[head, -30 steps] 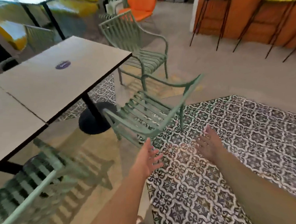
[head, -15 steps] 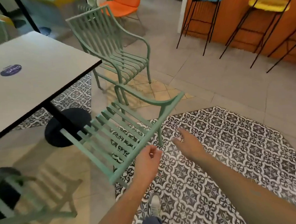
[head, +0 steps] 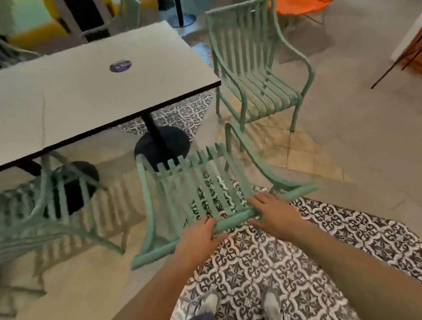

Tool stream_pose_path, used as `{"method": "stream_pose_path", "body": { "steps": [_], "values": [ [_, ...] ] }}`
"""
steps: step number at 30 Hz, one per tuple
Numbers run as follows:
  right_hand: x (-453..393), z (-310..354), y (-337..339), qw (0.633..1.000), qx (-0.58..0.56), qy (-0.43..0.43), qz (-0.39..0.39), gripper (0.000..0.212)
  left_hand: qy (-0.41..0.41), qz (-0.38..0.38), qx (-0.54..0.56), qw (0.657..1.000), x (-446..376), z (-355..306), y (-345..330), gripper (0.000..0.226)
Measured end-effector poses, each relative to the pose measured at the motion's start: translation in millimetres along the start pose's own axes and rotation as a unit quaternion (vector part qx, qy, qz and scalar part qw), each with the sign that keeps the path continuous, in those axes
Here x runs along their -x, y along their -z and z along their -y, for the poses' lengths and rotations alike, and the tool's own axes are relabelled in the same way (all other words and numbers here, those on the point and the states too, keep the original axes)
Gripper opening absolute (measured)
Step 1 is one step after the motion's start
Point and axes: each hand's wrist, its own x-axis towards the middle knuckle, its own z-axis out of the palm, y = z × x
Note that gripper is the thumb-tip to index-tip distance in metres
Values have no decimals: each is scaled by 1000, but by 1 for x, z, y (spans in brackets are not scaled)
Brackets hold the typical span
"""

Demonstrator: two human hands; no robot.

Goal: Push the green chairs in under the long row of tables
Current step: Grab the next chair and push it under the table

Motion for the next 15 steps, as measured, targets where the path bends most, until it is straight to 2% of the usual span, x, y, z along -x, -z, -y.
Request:
{"method": "stream_pose_path", "body": {
  "steps": [3,9,12,15],
  "values": [
    [-10,-21,1,996,42,68,37,53,61,1,-2,998,4,-12,4,37],
    [-12,-26,3,991,68,106,33,48,80,-9,-49,996,9,-24,12,32],
    [-9,-20,-2,989,75,120,34,47,80,10,-44,996,12,-19,14,33],
    [-9,-19,-4,986,88,141,21,74,75,14,-39,996,14,-13,17,34]
  ]
}}
